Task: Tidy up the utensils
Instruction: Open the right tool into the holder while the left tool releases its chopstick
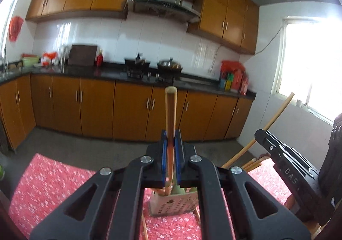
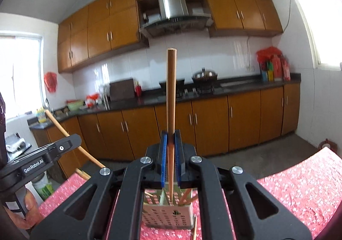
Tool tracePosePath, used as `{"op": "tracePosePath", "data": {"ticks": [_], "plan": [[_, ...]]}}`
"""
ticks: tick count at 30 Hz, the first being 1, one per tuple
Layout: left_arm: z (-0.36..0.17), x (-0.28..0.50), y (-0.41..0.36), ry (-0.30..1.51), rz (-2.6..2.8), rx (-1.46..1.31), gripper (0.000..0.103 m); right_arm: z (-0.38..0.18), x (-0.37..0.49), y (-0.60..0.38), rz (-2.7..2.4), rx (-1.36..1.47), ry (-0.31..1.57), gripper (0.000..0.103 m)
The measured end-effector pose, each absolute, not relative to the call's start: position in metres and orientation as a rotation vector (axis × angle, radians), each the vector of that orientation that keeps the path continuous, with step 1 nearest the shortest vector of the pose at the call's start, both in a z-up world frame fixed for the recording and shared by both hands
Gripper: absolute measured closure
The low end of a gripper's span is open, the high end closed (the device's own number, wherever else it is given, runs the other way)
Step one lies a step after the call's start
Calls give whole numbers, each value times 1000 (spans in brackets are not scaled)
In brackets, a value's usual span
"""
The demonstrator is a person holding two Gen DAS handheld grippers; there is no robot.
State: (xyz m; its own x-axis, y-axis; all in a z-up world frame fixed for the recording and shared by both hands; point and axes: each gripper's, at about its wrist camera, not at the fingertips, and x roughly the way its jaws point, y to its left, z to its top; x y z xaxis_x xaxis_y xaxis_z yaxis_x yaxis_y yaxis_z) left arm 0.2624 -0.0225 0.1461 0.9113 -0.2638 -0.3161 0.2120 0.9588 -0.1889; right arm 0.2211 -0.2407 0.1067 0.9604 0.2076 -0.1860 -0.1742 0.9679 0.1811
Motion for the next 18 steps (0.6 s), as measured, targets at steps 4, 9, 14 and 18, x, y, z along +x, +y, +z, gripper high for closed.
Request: {"op": "tracePosePath", "data": {"ticks": [4,9,14,18], "plan": [[127,276,-20,397,-247,-166,95,96,227,-238,189,150,249,94],[131,269,-16,365,-248,-161,82,105,214,-243,176,152,226,63],[144,242,0,324,-234,-180,77,119,187,-263,159,174,185,61],[137,204,24,311,-194,-173,66,107,164,-285,125,192,209,56]]}}
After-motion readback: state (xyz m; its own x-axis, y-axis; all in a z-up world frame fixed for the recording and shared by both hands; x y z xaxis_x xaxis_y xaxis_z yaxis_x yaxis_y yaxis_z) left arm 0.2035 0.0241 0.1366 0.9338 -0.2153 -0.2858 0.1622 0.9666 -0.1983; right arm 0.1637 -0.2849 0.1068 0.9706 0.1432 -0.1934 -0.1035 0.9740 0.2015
